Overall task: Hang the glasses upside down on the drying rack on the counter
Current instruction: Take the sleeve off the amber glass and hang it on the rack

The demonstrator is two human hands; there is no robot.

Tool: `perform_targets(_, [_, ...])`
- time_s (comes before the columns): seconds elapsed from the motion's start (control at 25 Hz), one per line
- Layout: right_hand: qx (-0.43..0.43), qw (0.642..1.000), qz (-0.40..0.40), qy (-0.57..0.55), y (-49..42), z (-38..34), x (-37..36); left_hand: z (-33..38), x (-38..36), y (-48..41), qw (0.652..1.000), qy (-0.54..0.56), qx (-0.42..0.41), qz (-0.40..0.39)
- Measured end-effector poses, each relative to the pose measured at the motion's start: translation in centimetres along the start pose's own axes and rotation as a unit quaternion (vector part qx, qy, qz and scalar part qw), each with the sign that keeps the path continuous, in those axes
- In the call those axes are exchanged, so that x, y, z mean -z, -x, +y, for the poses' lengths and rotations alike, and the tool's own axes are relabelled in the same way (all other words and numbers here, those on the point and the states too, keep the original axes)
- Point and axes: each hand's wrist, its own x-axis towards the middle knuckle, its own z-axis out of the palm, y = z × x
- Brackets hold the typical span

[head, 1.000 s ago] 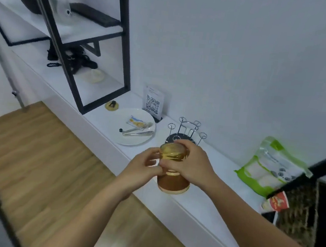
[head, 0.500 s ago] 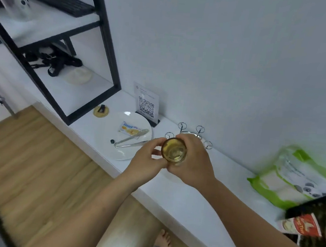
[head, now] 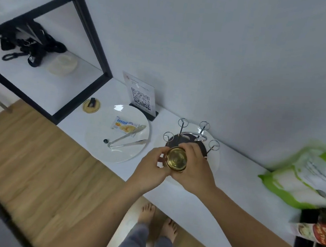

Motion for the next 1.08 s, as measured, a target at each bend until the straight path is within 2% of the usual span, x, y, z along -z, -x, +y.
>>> perform_targets(0.4, [-0.049,0.996,-0.024,0.070,-1.3,1.9,-2.9,-2.0,0.0,-3.8,0.998,-0.022,0.015,-0.050])
perform_targets(0.72, [-0.042,0.991,-0.042,0.121,-1.5,2.9,-3.0,-2.3,-0.5,-4.6,0.993,-0.039,0.008,-0.110])
perform_targets(0.8, [-0.031,0.985,-0.048,0.162,-1.7,2.8,-2.7,-2.3,-0.6,-4.8,0.993,-0.040,0.005,-0.115])
perform_targets(0.92, [-0.013,0.961,-0.010,0.277,-1.5,3.3,-2.3,-1.8,-0.9,-5.1,0.991,-0.043,-0.003,-0.126])
perform_targets(1.08, [-0.023,0.958,-0.003,0.285,-1.0,4.1,-1.8,-1.8,-1.4,-5.1,0.989,-0.044,-0.009,-0.144])
